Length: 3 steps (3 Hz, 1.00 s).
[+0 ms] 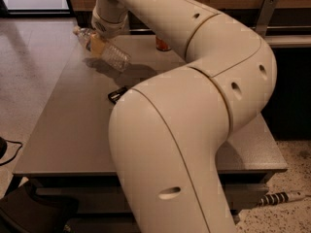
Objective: Knock water bottle over
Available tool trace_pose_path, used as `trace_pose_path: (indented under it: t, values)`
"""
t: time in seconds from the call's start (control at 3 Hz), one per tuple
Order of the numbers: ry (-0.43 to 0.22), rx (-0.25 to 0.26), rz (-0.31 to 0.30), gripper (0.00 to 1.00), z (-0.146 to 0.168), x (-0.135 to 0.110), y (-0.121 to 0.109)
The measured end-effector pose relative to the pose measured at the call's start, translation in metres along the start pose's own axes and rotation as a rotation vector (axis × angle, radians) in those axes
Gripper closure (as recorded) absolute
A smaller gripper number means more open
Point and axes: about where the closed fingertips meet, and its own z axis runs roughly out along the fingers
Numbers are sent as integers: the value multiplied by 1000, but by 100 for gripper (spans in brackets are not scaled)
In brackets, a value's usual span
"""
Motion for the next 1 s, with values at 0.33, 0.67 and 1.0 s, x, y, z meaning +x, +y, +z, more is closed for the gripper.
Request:
trace_pose_path:
  t: [0.33,0.67,1.0]
  values:
    - [47,-47,-12,100,12,2,7]
    - [68,-127,-31,100,32,1,22]
    - [78,-212,-43,100,48,1,38]
